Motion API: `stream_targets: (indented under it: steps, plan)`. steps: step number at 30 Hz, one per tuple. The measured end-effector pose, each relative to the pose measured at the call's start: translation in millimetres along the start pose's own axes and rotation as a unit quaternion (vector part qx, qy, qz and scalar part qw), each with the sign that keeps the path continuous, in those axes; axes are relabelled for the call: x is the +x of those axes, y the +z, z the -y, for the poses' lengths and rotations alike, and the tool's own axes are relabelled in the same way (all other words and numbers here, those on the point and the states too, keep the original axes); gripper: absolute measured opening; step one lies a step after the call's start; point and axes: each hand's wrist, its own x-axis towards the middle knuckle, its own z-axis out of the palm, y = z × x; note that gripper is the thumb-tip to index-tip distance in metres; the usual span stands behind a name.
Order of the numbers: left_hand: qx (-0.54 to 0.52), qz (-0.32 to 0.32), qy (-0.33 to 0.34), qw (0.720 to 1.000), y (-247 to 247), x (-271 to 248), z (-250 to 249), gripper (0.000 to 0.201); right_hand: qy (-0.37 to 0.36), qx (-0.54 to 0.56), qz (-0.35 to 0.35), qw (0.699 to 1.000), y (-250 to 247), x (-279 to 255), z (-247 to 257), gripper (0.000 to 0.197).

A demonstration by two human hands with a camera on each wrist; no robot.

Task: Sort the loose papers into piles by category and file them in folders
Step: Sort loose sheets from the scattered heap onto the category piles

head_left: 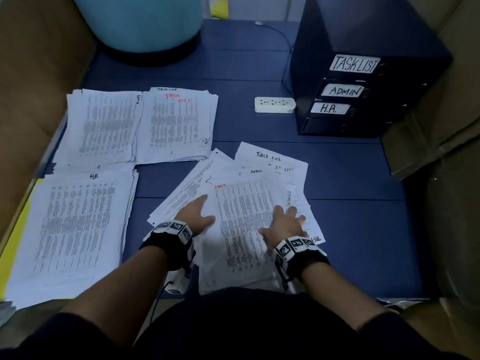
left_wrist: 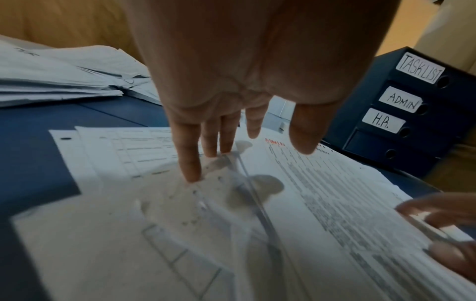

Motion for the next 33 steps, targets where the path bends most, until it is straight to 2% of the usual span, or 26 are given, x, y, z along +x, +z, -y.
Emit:
stream_targets:
  steps: [5, 9, 14, 19, 20, 24, 29, 31, 33]
  plan:
    - [-0.024, 0.033, 0.008, 0.999, -4, 1, 16, 0.087, 0.027, 0.015, -0.023, 0.999, 9, -10, 5, 0.072]
    - [-0.019, 0.060, 0.012, 0.998, -5, 2, 19, 0.089, 0.049, 0.023, -0.044, 0.998, 14, -19, 8, 0.069]
    - [-0.035, 0.073, 0.010, 0.997, -5, 0, 23, 0.091, 0.075, 0.101, -0.065, 0.990, 20, -29, 9, 0.050]
    - [-0.040, 0.076, 0.016, 0.996, -2, -3, 25, 0.092, 0.079, 0.209, -0.096, 0.970, 14, -35, -4, 0.018]
    - [-0.043, 0.075, 0.016, 0.996, -1, -3, 26, 0.092, 0.084, 0.221, -0.102, 0.966, 13, -35, -8, 0.012]
    - [-0.064, 0.063, 0.018, 0.996, 3, -7, 28, 0.091, 0.102, 0.204, -0.118, 0.966, 9, -39, -19, 0.033]
    - [-0.097, 0.022, 0.017, 0.995, 5, -15, 31, 0.084, 0.099, 0.229, -0.167, 0.954, -6, -50, -33, 0.029]
    - [-0.119, -0.010, 0.025, 0.993, 4, -18, 28, 0.080, 0.083, 0.279, -0.223, 0.930, -17, -52, -38, 0.023]
    - [-0.191, -0.053, 0.033, 0.980, -3, -24, 20, 0.076, 0.043, 0.360, -0.249, 0.898, -26, -56, -40, 0.021]
